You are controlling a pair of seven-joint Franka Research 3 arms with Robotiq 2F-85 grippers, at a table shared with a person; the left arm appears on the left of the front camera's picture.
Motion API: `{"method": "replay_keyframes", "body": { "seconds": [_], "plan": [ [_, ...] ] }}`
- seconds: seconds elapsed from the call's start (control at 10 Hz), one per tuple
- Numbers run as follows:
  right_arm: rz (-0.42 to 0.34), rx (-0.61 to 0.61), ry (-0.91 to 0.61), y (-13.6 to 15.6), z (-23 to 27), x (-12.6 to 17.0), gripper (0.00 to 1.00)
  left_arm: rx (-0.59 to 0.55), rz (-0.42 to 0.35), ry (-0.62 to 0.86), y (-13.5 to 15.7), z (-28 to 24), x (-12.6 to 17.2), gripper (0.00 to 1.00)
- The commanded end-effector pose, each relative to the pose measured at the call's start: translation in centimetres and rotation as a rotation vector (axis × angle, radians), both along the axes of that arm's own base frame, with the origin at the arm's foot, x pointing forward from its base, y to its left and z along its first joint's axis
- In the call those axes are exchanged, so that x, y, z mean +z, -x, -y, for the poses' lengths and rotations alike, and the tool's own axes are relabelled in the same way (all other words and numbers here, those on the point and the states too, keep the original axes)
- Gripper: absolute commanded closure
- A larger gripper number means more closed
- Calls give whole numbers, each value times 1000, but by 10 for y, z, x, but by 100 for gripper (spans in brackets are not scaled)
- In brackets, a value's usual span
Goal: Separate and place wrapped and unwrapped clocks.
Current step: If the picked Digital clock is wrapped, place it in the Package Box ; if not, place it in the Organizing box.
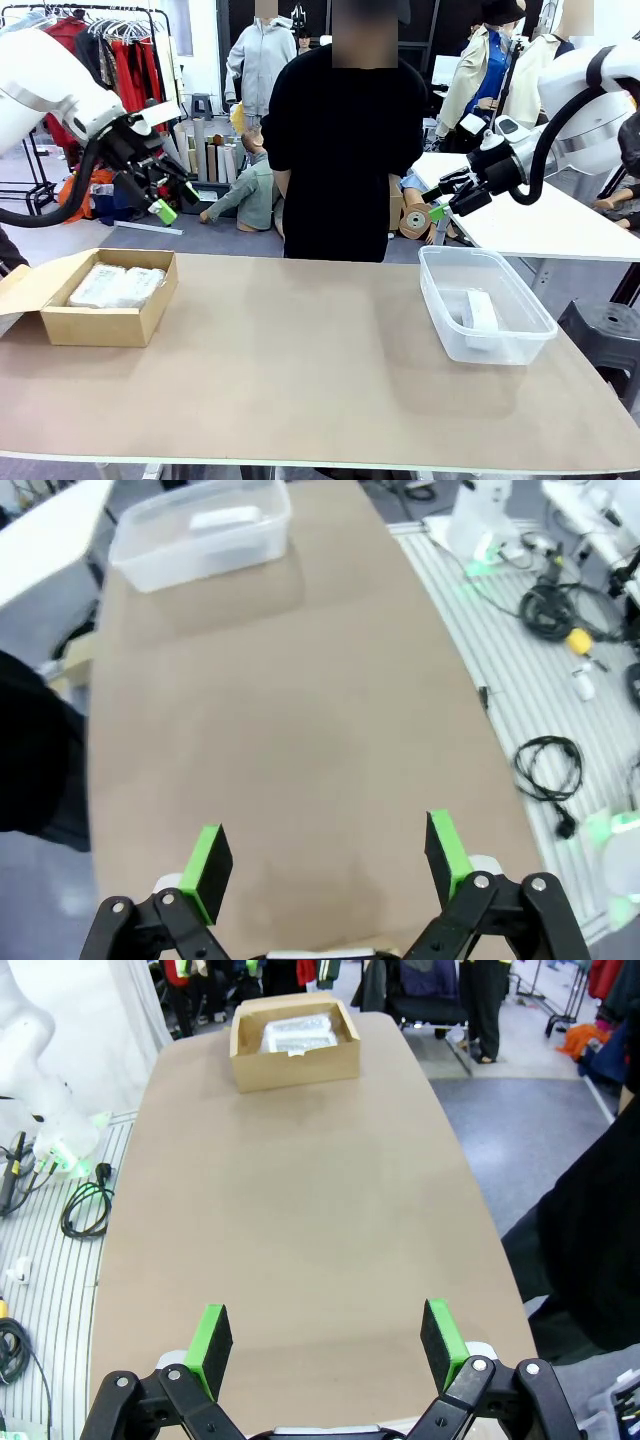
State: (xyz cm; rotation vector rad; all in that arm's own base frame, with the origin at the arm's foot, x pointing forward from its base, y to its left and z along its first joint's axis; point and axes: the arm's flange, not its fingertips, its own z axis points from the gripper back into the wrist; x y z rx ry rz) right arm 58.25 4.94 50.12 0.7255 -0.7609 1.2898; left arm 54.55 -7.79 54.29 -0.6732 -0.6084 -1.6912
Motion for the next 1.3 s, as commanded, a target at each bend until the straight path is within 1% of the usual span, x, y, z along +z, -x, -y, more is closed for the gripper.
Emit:
{"method": "replay_keyframes", "body": {
  "seconds": [0.0, 0.1, 0.3, 0.4, 0.7, 0.8, 1.0, 1.2],
  "plan": [
    [8, 3, 7, 0, 0, 2, 0, 36, 102, 28, 5, 0, -7, 0],
    [8, 3, 7, 0, 0, 2, 0, 63, 132, 12, 1, 1, -8, 0],
    [8, 3, 7, 0, 0, 2, 0, 100, 152, 16, -3, -2, -7, 0],
    [8, 3, 7, 0, 0, 2, 0, 137, 173, 17, -9, 0, -7, 0],
    [8, 3, 7, 0, 0, 2, 0, 196, 164, 13, -16, -2, -8, 0],
    [8, 3, 7, 0, 0, 2, 0, 205, 151, 16, -19, -3, -8, 0],
    [8, 3, 7, 0, 0, 2, 0, 222, 89, 22, -26, -5, -5, 0],
    [8, 3, 7, 0, 0, 2, 0, 230, 70, 33, -30, -6, -4, 0]
  ]
}}
